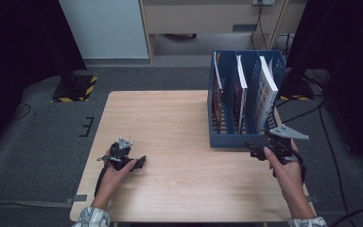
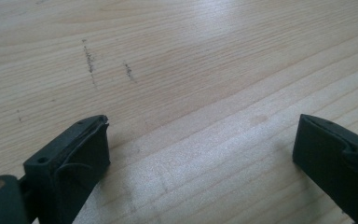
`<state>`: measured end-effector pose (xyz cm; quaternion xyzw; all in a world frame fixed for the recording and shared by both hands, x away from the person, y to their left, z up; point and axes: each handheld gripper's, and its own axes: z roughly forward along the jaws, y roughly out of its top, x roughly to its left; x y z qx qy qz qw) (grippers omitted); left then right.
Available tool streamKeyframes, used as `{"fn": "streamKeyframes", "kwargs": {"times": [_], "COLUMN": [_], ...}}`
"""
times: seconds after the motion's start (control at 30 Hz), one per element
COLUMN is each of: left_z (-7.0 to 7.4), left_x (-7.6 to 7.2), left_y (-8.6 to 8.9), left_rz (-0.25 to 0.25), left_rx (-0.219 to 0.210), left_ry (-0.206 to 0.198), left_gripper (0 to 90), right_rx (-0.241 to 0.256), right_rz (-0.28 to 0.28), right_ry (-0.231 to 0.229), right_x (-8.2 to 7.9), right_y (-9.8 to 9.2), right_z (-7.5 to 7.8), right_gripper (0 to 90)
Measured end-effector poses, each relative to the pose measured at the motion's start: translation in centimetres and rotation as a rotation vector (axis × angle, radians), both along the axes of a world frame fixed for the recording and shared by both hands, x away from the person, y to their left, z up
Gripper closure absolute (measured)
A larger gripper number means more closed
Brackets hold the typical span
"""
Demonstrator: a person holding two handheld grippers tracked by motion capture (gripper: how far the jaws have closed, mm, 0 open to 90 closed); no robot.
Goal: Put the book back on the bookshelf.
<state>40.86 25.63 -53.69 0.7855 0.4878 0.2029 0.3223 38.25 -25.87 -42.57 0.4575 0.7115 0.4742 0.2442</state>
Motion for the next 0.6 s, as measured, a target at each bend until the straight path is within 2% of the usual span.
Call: {"fn": "streamKeyframes", "kwargs": {"times": [0.6], "left_z": [0.0], "left_x": [0.0], "left_y": [-0.1], "left_rz": [0.002], "left_rx": [0.001], "left_ry": [0.002], "left_gripper": [1.9], "right_rx": [-0.011], "right_rz": [0.1], "right_ry": [0.025], "right_x": [-0.6], "right_y": [3.4], "right_z": [-0.7], "right_gripper": [4.8]}}
